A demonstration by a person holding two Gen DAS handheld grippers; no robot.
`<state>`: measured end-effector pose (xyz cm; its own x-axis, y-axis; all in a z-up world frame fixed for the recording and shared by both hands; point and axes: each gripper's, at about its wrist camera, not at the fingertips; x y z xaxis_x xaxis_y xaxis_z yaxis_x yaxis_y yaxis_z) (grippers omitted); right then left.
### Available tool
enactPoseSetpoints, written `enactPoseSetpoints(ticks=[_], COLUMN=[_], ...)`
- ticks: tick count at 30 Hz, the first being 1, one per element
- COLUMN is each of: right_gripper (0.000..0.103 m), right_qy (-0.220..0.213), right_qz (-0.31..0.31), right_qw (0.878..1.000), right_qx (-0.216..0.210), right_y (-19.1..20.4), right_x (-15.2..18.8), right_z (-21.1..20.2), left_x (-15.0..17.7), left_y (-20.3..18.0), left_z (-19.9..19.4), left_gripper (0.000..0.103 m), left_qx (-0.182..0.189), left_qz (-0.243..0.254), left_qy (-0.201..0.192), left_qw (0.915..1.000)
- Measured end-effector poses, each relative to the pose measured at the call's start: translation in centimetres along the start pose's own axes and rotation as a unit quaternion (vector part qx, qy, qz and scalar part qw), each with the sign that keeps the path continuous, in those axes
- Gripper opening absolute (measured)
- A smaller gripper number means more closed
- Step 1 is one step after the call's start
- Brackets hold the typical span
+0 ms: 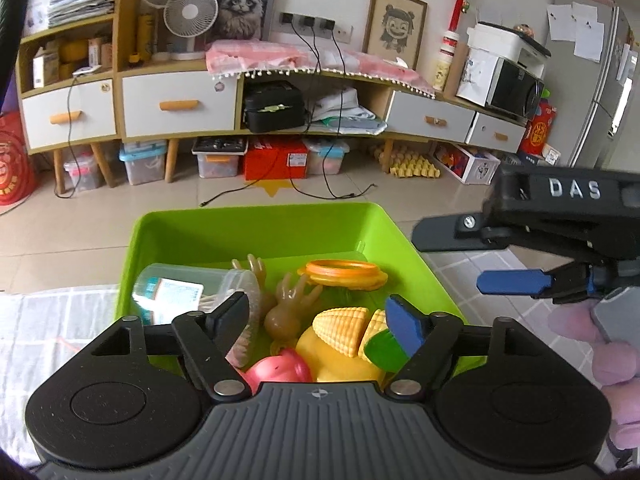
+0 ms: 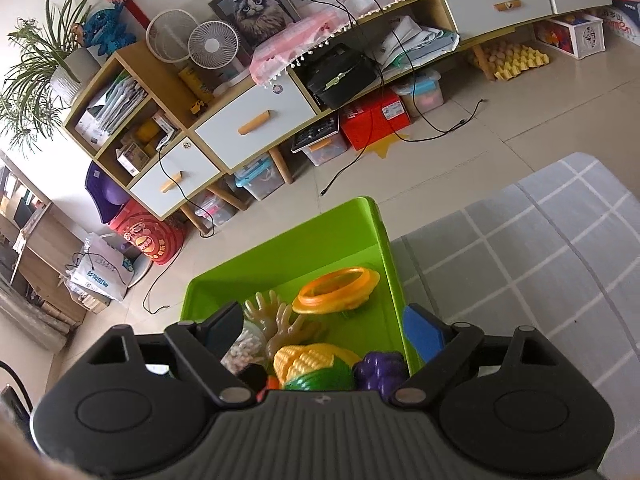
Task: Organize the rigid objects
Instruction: 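Open the left tool to drop the rubber hand while the right tool releases the pumpkin, then move both tools back to the toys left on the sheet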
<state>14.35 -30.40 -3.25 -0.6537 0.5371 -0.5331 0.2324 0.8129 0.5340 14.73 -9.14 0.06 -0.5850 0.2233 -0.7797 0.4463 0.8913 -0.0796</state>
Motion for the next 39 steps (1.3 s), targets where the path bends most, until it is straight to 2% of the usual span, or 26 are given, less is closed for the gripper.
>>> enactPoseSetpoints(ticks=[15, 19, 24, 27, 39], right_gripper=[0.070, 0.070, 0.071, 0.075, 0.077], right_qy=[0.007, 0.011, 0.020, 0.025, 0.043], right_qz=[-0.016, -0.017, -0.022, -0.025, -0.054], right_qw=[1.000, 1.000, 1.000, 0.999, 0.998], right_qx=[-0.010, -0.008, -0.007, -0.009, -0.011], right_y=[1.7, 1.6, 1.5, 1.5, 1.6], right_x=[2.8, 3.8, 5.2, 6.1, 9.4], right_z=[-5.1, -6.1, -7.1, -7.7, -9.0], left_x=[1.5, 2.6, 3.8, 4.4, 6.7], left_y=[-0.5, -0.2, 0.5, 0.7, 1.7], left_z=[-4.8, -6.2, -7.7, -8.4, -10.6], left_gripper=[0.084, 0.092, 0.093, 0.093, 0.093], left_qx=[-0.010, -0.017, -0.019, -0.022, -0.024], left_qz=[0.002, 0.004, -0.008, -0.011, -0.023], left_qy=[0.007, 0.014, 0.019, 0.024, 0.034], left_qw=[0.9999, 0.9997, 0.9996, 0.9994, 0.9989])
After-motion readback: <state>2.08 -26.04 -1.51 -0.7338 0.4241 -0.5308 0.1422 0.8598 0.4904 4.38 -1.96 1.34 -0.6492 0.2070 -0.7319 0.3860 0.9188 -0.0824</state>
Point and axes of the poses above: each gripper's, at about its wrist camera, not at the fingertips, and z roughly the way its jaws point, y to its left, x to its underside, and after that the axes turned 5 degrees about z, right-handed
